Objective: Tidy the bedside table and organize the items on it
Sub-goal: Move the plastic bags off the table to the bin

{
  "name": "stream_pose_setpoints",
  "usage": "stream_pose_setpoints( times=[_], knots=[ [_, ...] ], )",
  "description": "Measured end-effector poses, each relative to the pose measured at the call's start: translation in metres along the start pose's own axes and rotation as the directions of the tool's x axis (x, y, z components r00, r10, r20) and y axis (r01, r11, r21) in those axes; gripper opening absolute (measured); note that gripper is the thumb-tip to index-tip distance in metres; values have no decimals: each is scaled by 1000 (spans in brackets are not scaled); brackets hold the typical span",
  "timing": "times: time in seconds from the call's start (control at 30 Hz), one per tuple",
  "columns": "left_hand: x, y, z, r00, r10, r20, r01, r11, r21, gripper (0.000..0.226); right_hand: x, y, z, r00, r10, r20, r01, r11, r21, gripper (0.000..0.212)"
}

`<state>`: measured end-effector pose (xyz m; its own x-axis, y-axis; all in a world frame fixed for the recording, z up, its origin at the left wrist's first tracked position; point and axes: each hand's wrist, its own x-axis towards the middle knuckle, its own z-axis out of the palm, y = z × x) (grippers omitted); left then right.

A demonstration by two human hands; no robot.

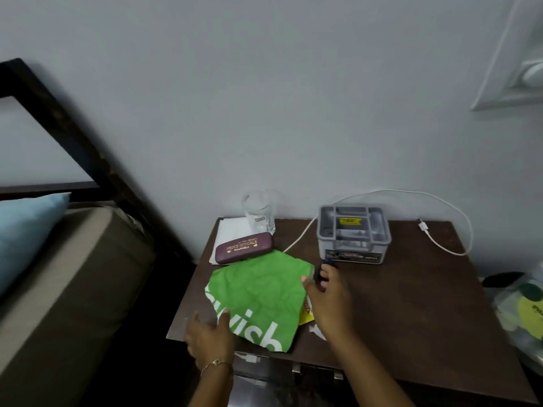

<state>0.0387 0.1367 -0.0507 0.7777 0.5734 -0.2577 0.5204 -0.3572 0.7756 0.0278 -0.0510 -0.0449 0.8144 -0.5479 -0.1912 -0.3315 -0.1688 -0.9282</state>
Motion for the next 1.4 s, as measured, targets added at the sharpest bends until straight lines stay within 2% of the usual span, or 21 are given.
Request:
stream_pose_setpoints(
  times=[0.1,0.17,0.27,0.33,0.5,0.6,0.7,0.87,0.93,0.97,1.03,1.1,1.17,1.2,1.23,1.27,1.3,1.4],
  knots=[
    [18,-1,10,993,-69,92,86,974,-207,64,9,-2,17,999,45,-24,-47,992,-120,61],
    [26,-1,13,985,-113,127,142,957,-254,56,11,-1,24,997,58,-52,-65,989,-134,53],
    [36,-7,14,984,-68,166,103,972,-213,32,9,-2,32,996,46,-82,-52,996,-74,25],
    [39,-9,12,985,-39,170,71,980,-187,25,8,-5,34,995,57,-87,-59,998,-26,20],
    [25,5,-1,982,34,186,-8,990,-138,40,1,-18,33,992,37,-120,-27,996,86,24],
    [16,17,-6,988,-2,155,33,979,-200,37,0,-31,28,993,14,-117,6,984,176,30],
    [5,32,-11,986,-3,168,51,959,-279,35,2,-47,17,993,-5,-117,35,965,261,28],
    [-28,52,-18,936,-6,352,184,860,-475,17,-3,-69,-18,989,-72,-126,113,930,351,31],
    [-41,62,-24,920,13,391,212,822,-528,21,-10,-73,-39,985,-109,-131,149,927,344,28],
    [-47,68,-26,902,-11,431,255,821,-512,19,-13,-73,-51,983,-122,-140,165,922,351,27],
    [-65,76,-31,893,57,447,150,898,-414,13,-22,-71,-77,973,-136,-186,197,907,371,27],
    [-83,80,-29,840,85,536,156,908,-389,9,-33,-64,-106,949,-156,-275,255,891,376,28],
    [-100,77,-18,779,205,593,77,907,-414,38,-47,-52,-136,915,-157,-371,298,884,360,29],
    [-108,77,-12,791,195,580,82,905,-417,41,-53,-46,-152,898,-136,-418,305,878,370,31],
    [-120,77,-4,787,222,576,89,883,-461,20,-58,-37,-168,877,-106,-469,311,869,385,34],
    [-135,78,8,779,239,579,84,876,-475,13,-61,-27,-183,846,-75,-528,324,858,398,39],
    [-154,80,21,751,264,606,55,889,-455,25,-62,-14,-198,810,-46,-585,331,859,391,44],
    [-204,79,67,694,237,680,121,892,-435,20,-61,27,-241,718,22,-695,318,879,356,52]
  ],
)
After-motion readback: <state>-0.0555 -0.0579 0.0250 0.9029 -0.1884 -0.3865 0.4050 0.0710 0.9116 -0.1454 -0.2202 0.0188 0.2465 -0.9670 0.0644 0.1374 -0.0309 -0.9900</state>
